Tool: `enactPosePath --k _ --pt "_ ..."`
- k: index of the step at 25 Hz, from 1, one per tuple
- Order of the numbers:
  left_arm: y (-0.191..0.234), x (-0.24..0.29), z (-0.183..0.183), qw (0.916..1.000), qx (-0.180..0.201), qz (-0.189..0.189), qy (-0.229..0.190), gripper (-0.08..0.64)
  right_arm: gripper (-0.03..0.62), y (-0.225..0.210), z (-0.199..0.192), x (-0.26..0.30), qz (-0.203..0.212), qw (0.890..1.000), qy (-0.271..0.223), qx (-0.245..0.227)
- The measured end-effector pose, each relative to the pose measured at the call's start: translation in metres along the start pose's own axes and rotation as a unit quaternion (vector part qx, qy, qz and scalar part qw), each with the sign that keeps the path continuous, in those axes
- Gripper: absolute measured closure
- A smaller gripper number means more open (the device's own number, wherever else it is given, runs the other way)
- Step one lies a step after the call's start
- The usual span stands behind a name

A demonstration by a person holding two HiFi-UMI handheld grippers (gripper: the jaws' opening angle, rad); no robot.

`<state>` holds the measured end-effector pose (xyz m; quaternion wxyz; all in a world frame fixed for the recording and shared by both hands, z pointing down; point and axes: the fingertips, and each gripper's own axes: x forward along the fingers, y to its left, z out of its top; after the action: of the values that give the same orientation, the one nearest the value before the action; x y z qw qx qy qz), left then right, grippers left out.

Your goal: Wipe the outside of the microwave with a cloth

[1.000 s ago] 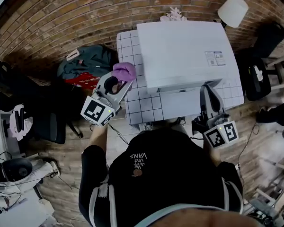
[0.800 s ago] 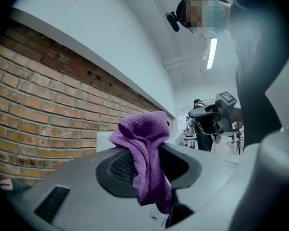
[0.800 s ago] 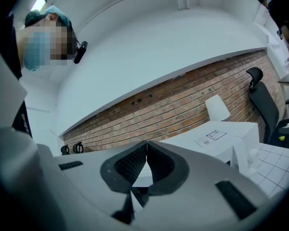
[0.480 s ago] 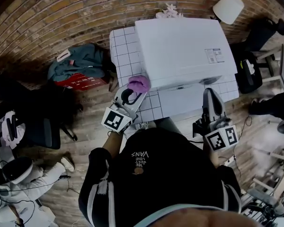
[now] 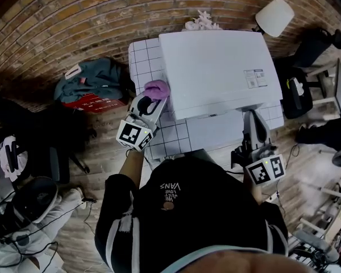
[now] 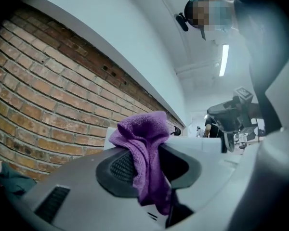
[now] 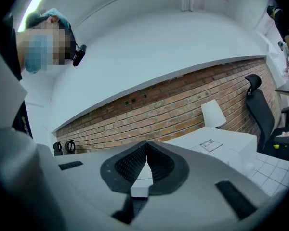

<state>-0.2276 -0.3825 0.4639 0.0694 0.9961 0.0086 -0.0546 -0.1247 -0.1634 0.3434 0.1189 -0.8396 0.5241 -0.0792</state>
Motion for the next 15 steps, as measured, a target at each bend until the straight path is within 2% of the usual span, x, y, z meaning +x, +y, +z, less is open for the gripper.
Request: enactPosePath --k 7,15 --pt "0.064 0.047 0.000 0.9992 0.018 0.034 -0.004 0.428 0.592 -0.027 0.007 0.016 -0.004 1.000 0.011 -0.003" --pt "0.136 0.100 0.007 0.9971 0.035 0.067 0.009 0.428 0.592 -0.048 0.009 0.037 -0.002 1.000 0.025 0.001"
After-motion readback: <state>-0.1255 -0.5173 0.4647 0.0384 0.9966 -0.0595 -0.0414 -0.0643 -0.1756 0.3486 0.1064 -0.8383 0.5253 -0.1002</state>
